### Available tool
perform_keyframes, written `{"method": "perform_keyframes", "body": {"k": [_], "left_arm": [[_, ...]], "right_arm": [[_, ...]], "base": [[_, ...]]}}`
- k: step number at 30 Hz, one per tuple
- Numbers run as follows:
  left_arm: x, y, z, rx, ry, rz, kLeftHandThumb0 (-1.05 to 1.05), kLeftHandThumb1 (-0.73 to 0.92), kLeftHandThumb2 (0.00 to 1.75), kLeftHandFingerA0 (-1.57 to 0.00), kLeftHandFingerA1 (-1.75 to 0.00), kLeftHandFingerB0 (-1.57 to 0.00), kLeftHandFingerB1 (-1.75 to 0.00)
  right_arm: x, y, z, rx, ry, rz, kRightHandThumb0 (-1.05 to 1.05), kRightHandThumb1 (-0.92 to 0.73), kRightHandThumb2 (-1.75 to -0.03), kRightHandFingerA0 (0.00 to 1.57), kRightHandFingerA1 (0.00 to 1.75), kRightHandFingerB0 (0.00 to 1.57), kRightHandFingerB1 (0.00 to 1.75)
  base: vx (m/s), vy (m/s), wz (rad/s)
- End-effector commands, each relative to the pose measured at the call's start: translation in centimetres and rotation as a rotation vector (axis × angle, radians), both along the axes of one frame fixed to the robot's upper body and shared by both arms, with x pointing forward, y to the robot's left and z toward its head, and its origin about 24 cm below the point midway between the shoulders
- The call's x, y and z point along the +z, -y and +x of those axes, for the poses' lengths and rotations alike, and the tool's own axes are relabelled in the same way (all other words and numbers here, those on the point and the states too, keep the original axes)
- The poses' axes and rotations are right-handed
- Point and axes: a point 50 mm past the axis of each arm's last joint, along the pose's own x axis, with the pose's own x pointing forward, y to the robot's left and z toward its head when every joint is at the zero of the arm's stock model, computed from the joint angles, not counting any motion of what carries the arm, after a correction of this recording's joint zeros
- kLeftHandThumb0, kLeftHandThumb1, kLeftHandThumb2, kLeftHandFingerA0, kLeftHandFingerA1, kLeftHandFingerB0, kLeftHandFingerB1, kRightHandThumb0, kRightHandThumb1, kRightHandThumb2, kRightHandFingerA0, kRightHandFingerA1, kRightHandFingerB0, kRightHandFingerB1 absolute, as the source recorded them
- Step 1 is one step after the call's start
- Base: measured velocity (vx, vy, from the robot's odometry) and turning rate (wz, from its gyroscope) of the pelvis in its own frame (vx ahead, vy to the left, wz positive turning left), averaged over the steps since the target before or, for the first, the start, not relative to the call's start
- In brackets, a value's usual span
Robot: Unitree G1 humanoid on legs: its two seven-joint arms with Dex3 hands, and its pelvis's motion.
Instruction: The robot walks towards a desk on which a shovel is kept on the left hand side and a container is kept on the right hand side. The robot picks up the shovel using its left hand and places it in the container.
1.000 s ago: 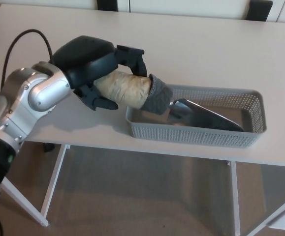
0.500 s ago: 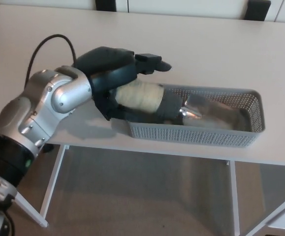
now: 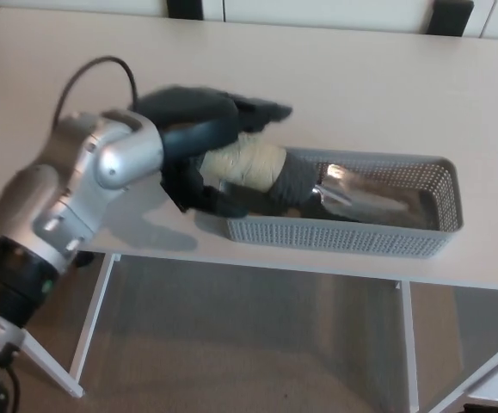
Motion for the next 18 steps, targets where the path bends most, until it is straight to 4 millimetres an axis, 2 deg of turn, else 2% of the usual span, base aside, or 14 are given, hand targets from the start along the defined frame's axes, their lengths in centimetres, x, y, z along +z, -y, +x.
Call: {"method": "perform_keyframes", "body": {"k": [1, 4, 5, 6, 7, 8, 9, 10, 12, 14, 15, 16, 17, 18], "left_arm": [[6.5, -1.8, -1.6, -0.035, 0.137, -0.196, -0.95, 0.58, 0.98, 0.00, 0.00, 0.00, -0.02], [9.3, -2.4, -3.5, -0.086, 0.217, -0.257, -0.95, 0.59, 0.99, 0.00, 0.00, 0.00, -0.04], [10.4, -2.8, -4.6, -0.111, 0.246, -0.292, -0.93, 0.72, 0.63, 0.00, 0.00, 0.00, -0.01], [11.5, -3.3, -6.3, -0.144, 0.274, -0.335, -0.94, 0.58, 0.98, 0.00, 0.00, 0.00, -0.06], [12.5, -3.8, -8.3, -0.182, 0.309, -0.403, -0.92, 0.68, 0.61, 0.00, -0.03, 0.00, -0.12], [12.8, -4.2, -9.5, -0.194, 0.317, -0.425, -0.95, 0.69, 0.61, 0.00, -0.03, 0.00, -0.14], [13.3, -4.9, -12.0, -0.237, 0.351, -0.473, -0.92, 0.53, 0.96, 0.00, 0.00, 0.00, -0.05], [13.5, -5.5, -13.5, -0.270, 0.346, -0.509, -0.91, 0.52, 0.94, 0.00, 0.00, 0.00, -0.04], [13.0, -7.4, -17.3, -0.343, 0.297, -0.608, -0.84, 0.50, 0.89, 0.00, -0.03, -0.01, -0.12], [11.5, -8.9, -19.5, -0.388, 0.184, -0.738, -0.71, 0.41, 0.86, 0.00, -0.13, -0.10, -0.31], [10.0, -9.9, -20.1, -0.466, 0.134, -0.814, -0.79, 0.60, 0.58, -0.01, -0.27, -0.07, -0.26], [7.9, -11.1, -21.0, -0.493, 0.082, -0.864, -0.74, 0.47, 0.90, -0.01, -0.30, -0.08, -0.33], [7.1, -11.7, -21.6, -0.482, 0.065, -0.859, -0.39, 0.26, 0.93, 0.00, -0.49, 0.00, -0.48], [5.6, -12.8, -22.9, -0.451, -0.030, -0.845, -0.90, 0.68, 0.62, -0.20, -0.29, -0.17, -0.27]], "right_arm": [[0.1, 0.4, -0.1, 0.017, 0.011, -0.018, -0.43, -0.61, -0.59, 0.74, 0.49, 0.59, 0.43], [0.1, 0.3, -0.1, 0.014, 0.006, -0.018, -0.42, -0.61, -0.59, 0.74, 0.49, 0.58, 0.43], [0.1, 0.4, -0.1, 0.015, 0.010, -0.018, -0.43, -0.62, -0.59, 0.74, 0.49, 0.58, 0.43], [-0.1, 0.4, -0.4, 0.014, 0.008, -0.015, -0.42, -0.62, -0.58, 0.74, 0.49, 0.58, 0.43], [-0.2, 0.7, -0.4, 0.000, 0.010, -0.010, -0.43, -0.61, -0.59, 0.74, 0.50, 0.58, 0.44], [-0.3, 0.7, -0.6, -0.005, 0.007, -0.006, -0.43, -0.61, -0.59, 0.74, 0.50, 0.58, 0.44], [-0.5, 0.7, -0.8, -0.030, 0.002, 0.005, -0.44, -0.60, -0.59, 0.74, 0.50, 0.58, 0.44], [-0.4, 0.9, -0.8, -0.038, 0.006, 0.004, -0.45, -0.60, -0.59, 0.75, 0.50, 0.57, 0.44], [-0.4, 1.1, -1.0, -0.052, 0.004, -0.005, -0.44, -0.60, -0.59, 0.75, 0.51, 0.57, 0.44], [-0.3, 1.1, -1.0, -0.061, 0.006, -0.015, -0.45, -0.60, -0.61, 0.75, 0.51, 0.56, 0.44], [-0.4, 1.1, -0.9, -0.061, 0.016, -0.013, -0.42, -0.64, -0.57, 0.76, 0.50, 0.57, 0.43], [-0.4, 1.1, -1.1, -0.065, 0.016, -0.004, -0.42, -0.64, -0.57, 0.73, 0.49, 0.56, 0.43], [-0.5, 1.1, -1.1, -0.066, 0.021, -0.006, -0.45, -0.64, -0.57, 0.72, 0.49, 0.56, 0.42], [-0.5, 1.0, -0.9, -0.076, 0.043, -0.001, -0.47, -0.64, -0.59, 0.70, 0.49, 0.56, 0.43]], "base": [[0.00, 0.000, 0.00], [0.00, 0.000, 0.00], [0.00, 0.000, 0.00], [0.00, 0.000, 0.00], [0.00, 0.000, 0.00], [0.00, 0.000, 0.00], [0.00, 0.000, 0.00], [0.00, 0.000, 0.00], [0.00, 0.000, 0.00], [0.00, 0.000, 0.00], [0.00, 0.000, 0.00], [0.00, 0.000, 0.00], [0.00, 0.000, 0.00], [0.00, 0.000, 0.00]]}}
